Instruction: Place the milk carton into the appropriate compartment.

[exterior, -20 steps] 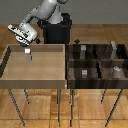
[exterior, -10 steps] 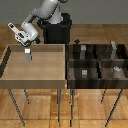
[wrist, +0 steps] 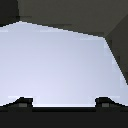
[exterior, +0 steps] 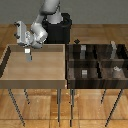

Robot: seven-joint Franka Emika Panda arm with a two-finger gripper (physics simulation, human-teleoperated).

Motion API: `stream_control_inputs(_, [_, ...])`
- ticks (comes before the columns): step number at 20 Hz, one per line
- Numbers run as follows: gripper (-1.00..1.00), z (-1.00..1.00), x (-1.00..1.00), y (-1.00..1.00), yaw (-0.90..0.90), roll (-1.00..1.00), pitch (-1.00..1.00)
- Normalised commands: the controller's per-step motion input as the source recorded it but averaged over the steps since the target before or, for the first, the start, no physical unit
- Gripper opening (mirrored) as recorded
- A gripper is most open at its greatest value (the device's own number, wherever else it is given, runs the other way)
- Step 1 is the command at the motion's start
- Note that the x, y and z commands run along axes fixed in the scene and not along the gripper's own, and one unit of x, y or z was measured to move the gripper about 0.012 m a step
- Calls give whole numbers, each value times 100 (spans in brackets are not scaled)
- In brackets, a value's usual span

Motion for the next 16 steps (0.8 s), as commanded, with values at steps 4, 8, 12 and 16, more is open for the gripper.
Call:
stream_control_inputs(4, [100,0,0,0,0,0,0])
stream_control_inputs(8, [100,0,0,50,0,0,0])
stream_control_inputs(12, [100,0,0,100,0,0,0])
stream_control_inputs(16, [100,0,0,100,-4,0,0])
